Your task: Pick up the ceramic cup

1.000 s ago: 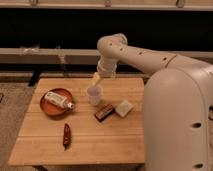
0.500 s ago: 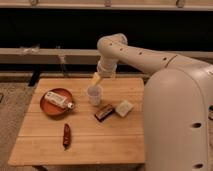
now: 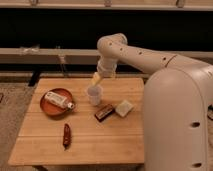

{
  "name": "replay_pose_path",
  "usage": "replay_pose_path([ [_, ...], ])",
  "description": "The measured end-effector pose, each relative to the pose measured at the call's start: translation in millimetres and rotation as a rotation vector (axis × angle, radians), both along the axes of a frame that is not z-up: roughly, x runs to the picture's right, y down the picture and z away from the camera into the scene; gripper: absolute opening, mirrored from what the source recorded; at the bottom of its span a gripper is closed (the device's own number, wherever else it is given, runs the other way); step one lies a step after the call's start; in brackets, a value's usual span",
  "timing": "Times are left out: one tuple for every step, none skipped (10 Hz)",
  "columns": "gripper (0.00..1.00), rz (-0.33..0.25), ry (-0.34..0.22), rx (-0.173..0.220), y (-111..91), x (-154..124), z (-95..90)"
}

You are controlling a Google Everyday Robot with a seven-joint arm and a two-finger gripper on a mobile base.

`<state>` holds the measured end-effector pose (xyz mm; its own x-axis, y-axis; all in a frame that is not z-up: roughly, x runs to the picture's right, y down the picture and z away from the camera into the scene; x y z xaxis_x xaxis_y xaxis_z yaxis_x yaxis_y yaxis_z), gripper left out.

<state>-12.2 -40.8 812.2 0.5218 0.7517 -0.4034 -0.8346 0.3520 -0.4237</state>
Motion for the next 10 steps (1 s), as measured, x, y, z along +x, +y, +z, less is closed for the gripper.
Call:
replay_pose_path([
  [0.8,-0.014,0.002,-0.003,0,-7,13.4],
  [0.8,-0.022,0.007,-0.011,4,-10,25.2],
  [0.8,-0.035,0.029,-0.015,8,-6,45.0],
  [0.8,-0.041,0.043,-0.019,11,-4,57.5],
  [0.8,-0.046,0.051,-0.024,14,-5,64.8],
  [0.8,-0.05,0.065,-0.031,17,-5,72.3],
  [0.8,-0.054,0.08,-0.035,21,-2,78.6],
  [0.8,-0.055,0.091,-0.042,26,0,81.5],
  [0.78,-0.057,0.099,-0.049,31,0,84.2],
  [0.7,-0.057,0.102,-0.049,35,-3,86.1],
])
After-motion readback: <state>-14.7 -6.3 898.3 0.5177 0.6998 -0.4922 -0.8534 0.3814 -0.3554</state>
